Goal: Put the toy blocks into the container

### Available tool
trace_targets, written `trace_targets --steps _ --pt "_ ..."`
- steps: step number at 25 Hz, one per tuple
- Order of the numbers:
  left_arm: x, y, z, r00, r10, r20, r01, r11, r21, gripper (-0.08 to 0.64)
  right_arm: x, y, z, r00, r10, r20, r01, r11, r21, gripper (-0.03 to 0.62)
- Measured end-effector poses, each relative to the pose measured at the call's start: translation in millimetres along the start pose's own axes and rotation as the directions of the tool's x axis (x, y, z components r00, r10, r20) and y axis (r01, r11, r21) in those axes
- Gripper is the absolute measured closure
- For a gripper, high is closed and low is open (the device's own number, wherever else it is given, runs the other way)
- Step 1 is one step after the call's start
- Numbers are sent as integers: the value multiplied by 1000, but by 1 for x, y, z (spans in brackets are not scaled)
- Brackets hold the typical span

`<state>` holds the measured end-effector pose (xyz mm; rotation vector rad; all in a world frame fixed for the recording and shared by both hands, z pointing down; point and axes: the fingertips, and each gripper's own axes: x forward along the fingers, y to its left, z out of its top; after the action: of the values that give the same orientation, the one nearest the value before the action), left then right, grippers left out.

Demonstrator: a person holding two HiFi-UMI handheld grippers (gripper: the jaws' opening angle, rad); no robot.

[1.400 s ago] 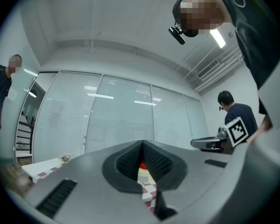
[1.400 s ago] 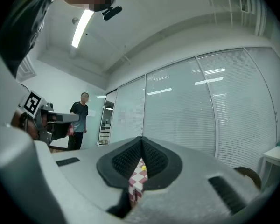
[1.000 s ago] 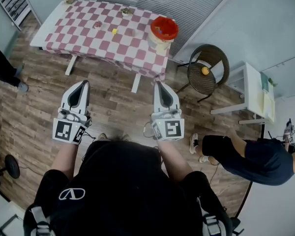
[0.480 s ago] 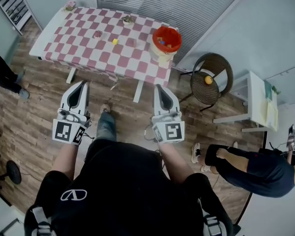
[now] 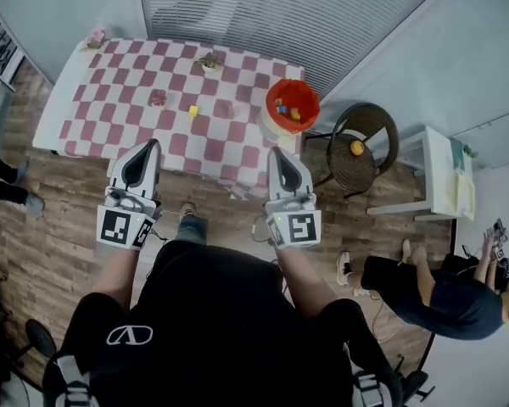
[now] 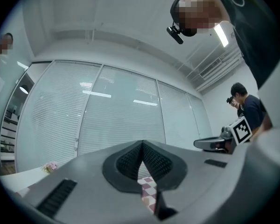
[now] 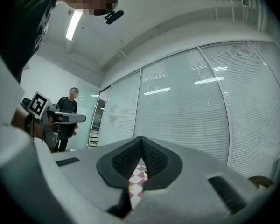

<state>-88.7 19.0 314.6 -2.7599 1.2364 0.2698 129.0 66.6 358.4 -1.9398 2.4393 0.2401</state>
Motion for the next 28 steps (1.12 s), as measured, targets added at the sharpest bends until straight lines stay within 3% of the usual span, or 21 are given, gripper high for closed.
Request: trace_targets --steps 6,11,26,28 --pt "59 59 -10 997 -73 15 74 996 -43 555 69 -9 2 998 -68 -2 67 997 -35 592" --pt "88 83 -20 996 -91 7 91 994 -54 555 105 -13 -4 997 -76 -20 75 997 -33 592" --pt "122 82 -32 999 -40 -19 39 998 -44 555 152 -43 -30 999 -9 -49 10 1000 17 587" --pt "124 82 -35 999 -36 -25 34 998 -45 555 165 -44 -43 997 11 -75 -7 999 49 6"
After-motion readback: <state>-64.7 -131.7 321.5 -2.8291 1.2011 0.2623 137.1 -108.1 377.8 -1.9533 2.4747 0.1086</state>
